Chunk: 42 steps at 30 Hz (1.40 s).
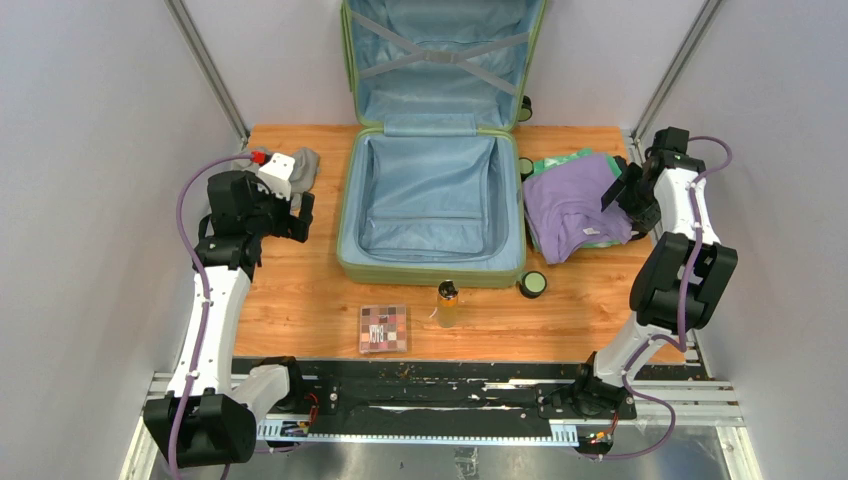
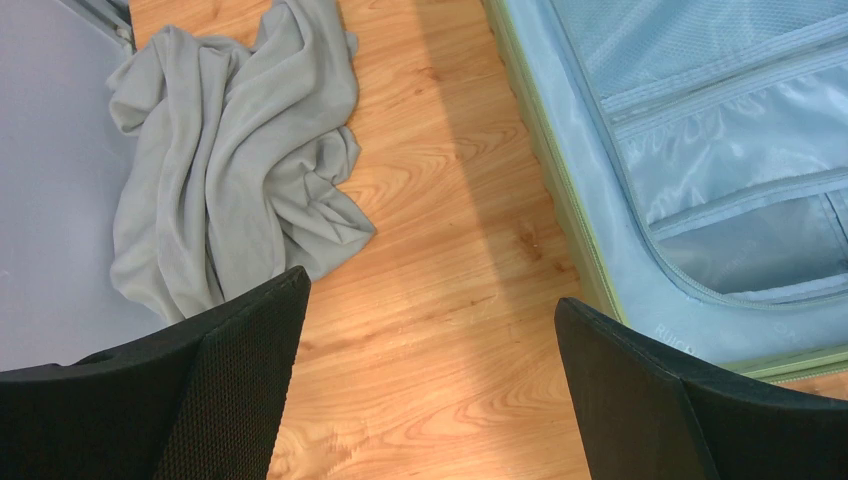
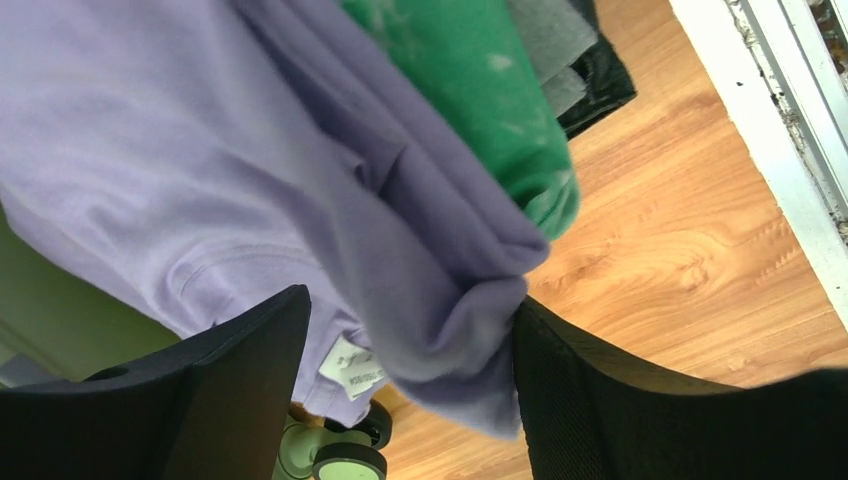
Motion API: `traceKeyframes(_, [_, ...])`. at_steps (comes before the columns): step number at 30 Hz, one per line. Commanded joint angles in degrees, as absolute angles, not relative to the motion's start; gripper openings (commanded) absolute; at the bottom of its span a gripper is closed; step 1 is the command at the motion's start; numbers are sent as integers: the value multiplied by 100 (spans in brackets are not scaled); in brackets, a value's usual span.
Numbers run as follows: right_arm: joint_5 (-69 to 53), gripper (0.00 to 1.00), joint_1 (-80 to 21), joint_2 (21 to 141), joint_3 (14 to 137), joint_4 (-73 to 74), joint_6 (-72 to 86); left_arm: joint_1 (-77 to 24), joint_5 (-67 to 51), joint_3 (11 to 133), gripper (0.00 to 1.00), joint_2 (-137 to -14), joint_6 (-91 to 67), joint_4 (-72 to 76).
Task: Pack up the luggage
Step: Pick up the clothes at the center of the board.
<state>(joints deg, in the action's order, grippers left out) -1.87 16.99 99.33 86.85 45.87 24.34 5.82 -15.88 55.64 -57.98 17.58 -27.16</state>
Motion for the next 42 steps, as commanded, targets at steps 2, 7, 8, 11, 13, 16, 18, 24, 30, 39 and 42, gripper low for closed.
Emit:
traceKeyframes(2, [-505,75,1952,10092,8879,4602,2510,584,-1588,5543,100,-5766,1816,-2779])
traceKeyframes(7, [-642,73,2039,10265,9066,4568,2542,588,-1592,5546,100,-5793,1822,-2756])
traceKeyframes(8, [-745,72,2048,10302,9115,4533,2554,588,-1584,5546,100,-5799,1827,-2753])
traceKeyframes(11, [-1039,68,2059,10368,9209,4376,2613,589,-1567,5531,100,-5801,1834,-2748])
traceKeyframes(13, [-1185,65,2053,10424,9249,4335,2630,582,-1557,5512,100,-5808,1839,-2735])
traceKeyframes(16, [-1213,63,2057,10479,9223,4334,2645,589,-1547,5502,100,-5794,1827,-2723])
traceKeyframes(18, [-1268,58,2052,10493,9184,4301,2639,584,-1547,5502,100,-5785,1828,-2716])
traceKeyframes(24, [-1516,45,1928,10429,9049,4151,2602,589,-1551,5462,100,-5757,1846,-2714])
traceKeyframes(30, [-1439,24,1831,10394,9087,4178,2517,587,-1568,5467,100,-5727,1833,-2723])
traceKeyframes(39, [-940,20,1904,10476,9079,4497,2426,586,-1563,5449,100,-5687,1852,-2719])
traceKeyframes(42, [-1295,9,1900,10502,9126,4410,2445,588,-1557,5465,100,-5701,1847,-2740])
